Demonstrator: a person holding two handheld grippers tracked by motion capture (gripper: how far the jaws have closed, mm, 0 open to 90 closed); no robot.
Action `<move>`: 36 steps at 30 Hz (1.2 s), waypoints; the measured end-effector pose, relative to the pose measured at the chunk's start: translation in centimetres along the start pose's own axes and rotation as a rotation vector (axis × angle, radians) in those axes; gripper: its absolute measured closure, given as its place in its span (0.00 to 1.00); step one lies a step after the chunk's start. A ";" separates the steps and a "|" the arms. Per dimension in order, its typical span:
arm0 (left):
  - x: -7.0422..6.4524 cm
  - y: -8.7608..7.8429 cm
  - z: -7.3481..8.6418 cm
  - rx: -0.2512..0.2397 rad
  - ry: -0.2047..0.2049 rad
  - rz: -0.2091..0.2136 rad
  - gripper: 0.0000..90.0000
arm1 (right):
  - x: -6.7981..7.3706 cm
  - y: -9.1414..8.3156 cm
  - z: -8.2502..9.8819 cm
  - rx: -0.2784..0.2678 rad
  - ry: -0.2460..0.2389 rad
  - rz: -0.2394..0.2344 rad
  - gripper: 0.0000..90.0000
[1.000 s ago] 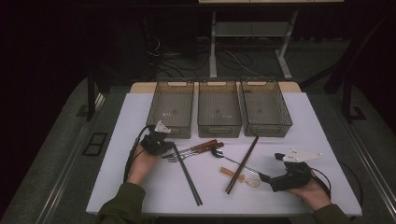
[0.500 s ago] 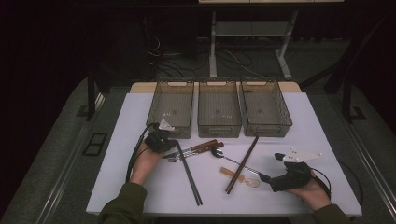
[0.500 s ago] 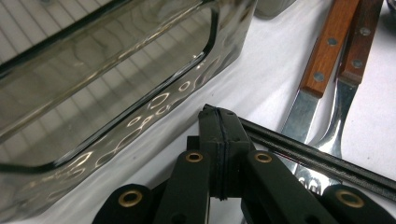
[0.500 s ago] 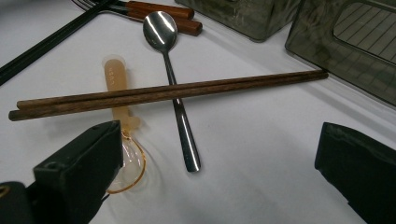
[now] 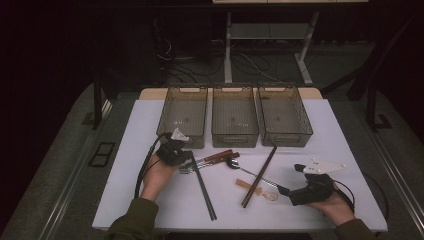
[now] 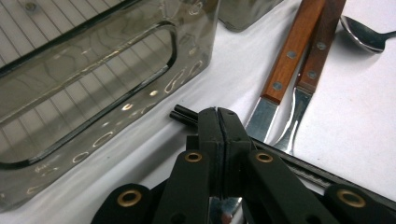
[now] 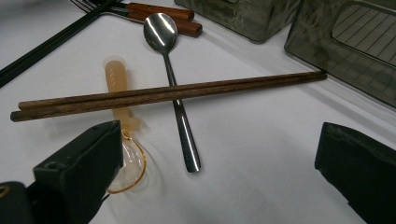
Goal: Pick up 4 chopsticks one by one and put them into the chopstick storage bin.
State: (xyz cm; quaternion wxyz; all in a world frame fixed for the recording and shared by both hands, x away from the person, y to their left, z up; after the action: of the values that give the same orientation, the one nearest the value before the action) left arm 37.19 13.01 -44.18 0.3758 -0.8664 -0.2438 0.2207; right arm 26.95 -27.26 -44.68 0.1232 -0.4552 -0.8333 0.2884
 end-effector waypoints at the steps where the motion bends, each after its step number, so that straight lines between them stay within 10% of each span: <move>1: 0.1 0.2 0.0 0.003 -0.002 -0.003 0.98 | 0.0 0.0 0.0 0.003 0.000 -0.001 0.01; 36: -0.9 3.2 -2.3 0.009 0.079 0.018 0.99 | 0.1 0.0 0.0 0.004 -0.002 -0.001 0.01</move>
State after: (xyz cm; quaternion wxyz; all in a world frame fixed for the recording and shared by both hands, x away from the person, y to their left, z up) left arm 38.61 9.26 -45.02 0.3872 -0.8748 -0.2200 0.1907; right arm 26.94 -27.16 -44.72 0.1236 -0.4542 -0.8332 0.2904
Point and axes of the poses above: each handheld gripper's, and its own axes: y roughly forward along the jaws, z roughly out of its underside, x roughly to its left, the point moved 2 cm from there along y, roughly forward along the jaws, and after that the axes turned 13 degrees about z, right-handed, at the moved point
